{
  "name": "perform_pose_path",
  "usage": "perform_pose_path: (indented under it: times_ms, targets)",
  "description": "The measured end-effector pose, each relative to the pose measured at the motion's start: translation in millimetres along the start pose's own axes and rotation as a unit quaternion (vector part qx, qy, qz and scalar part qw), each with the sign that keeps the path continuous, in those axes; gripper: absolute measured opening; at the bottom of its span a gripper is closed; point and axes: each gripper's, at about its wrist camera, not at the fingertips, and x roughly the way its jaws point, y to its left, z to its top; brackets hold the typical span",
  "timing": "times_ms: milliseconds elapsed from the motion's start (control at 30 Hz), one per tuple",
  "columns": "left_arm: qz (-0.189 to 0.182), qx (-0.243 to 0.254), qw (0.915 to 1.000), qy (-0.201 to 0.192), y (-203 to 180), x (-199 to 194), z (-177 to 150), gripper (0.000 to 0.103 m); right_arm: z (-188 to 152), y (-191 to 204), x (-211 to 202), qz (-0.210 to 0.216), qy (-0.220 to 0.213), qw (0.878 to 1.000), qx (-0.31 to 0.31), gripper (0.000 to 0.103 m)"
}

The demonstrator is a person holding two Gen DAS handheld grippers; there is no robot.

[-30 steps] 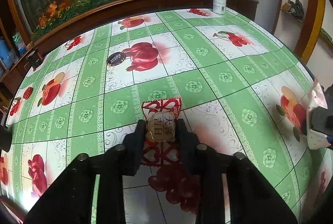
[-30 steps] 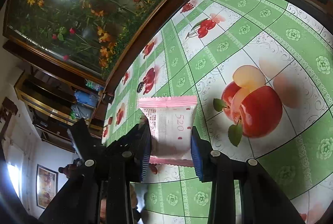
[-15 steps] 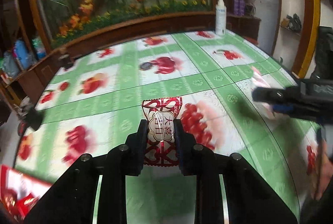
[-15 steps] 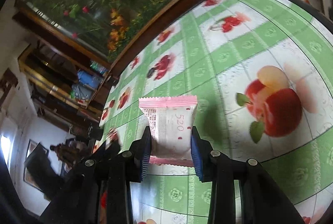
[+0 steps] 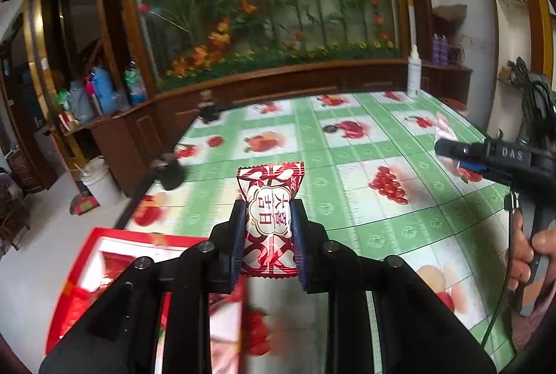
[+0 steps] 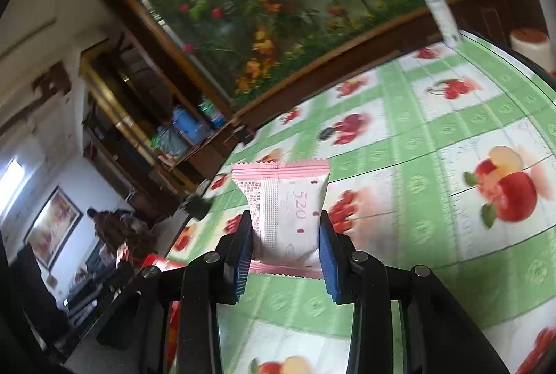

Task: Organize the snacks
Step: 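Carry both packets over the white tray and open both tools to release them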

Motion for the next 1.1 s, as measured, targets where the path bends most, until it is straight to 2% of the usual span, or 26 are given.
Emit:
perform_pose_path:
  times_ms: [233,433,700,1100]
  targets:
    - [0.015,-0.019,0.9996,-0.017,33,-27,-13,0.022,-30,64,-11,0.048,-0.017,0.998,-0.049,0.036]
    - [0.029,-0.04,0.9985,-0.023,57,-41,-25,0.022,-54,108,-3,0.093,0.0,0.994,-0.064,0.036]
    - [0.041,-0.062,0.997,-0.022,81,-50,-41,0.022,-75,159,4,0.124,0.018,0.987,-0.099,0.036]
    - [0.063,-0.095,0.9934,-0.009,118,-55,-62,0.022,-99,214,24,0.152,0.046,0.977,-0.141,0.037]
